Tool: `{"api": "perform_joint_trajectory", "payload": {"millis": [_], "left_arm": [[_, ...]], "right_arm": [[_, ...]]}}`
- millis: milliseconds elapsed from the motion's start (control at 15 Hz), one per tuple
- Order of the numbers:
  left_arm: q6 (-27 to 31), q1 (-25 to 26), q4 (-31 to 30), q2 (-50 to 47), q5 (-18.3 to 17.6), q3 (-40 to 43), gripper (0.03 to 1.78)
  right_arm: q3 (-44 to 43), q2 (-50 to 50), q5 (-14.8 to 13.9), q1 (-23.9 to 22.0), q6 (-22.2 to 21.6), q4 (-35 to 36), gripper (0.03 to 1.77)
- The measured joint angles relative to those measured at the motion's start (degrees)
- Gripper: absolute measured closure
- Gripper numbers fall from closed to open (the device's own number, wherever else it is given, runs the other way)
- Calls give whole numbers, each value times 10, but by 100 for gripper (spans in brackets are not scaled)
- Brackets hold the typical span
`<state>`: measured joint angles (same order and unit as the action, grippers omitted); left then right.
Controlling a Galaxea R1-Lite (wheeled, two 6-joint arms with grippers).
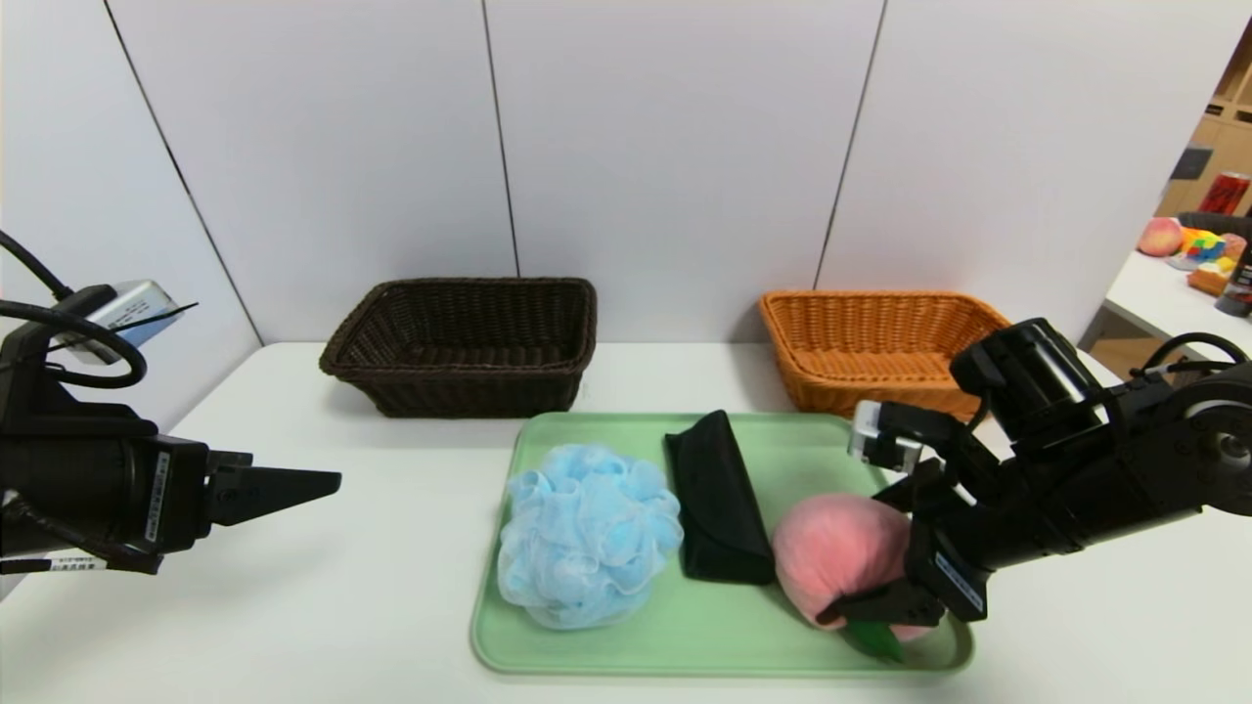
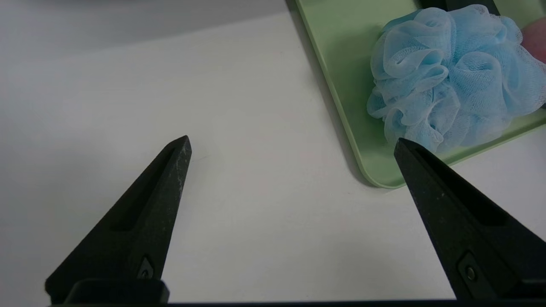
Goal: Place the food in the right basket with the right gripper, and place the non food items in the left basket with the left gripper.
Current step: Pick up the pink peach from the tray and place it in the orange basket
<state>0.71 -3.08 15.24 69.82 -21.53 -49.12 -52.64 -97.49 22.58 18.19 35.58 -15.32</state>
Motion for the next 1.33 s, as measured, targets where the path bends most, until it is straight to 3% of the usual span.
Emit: {"api": "perform_joint_trajectory", "payload": {"millis": [267, 467, 933, 1133, 1333], "left_arm": [[-1, 0, 0, 0, 0, 0, 12], [-2, 0, 0, -3, 0, -1, 12], [-4, 0, 0, -16, 0, 0, 12], [-4, 0, 0, -26, -1, 6, 12], [-5, 0, 0, -32, 0, 8, 12]], "right_arm": [[1, 2, 0, 0, -1, 5, 76], [2, 9, 10, -2, -4, 4, 98], [-2, 37, 63, -9, -31, 0, 101], [-19, 61, 67, -10, -82, 5, 101], [-60, 89, 66, -17, -162, 7, 101]]}}
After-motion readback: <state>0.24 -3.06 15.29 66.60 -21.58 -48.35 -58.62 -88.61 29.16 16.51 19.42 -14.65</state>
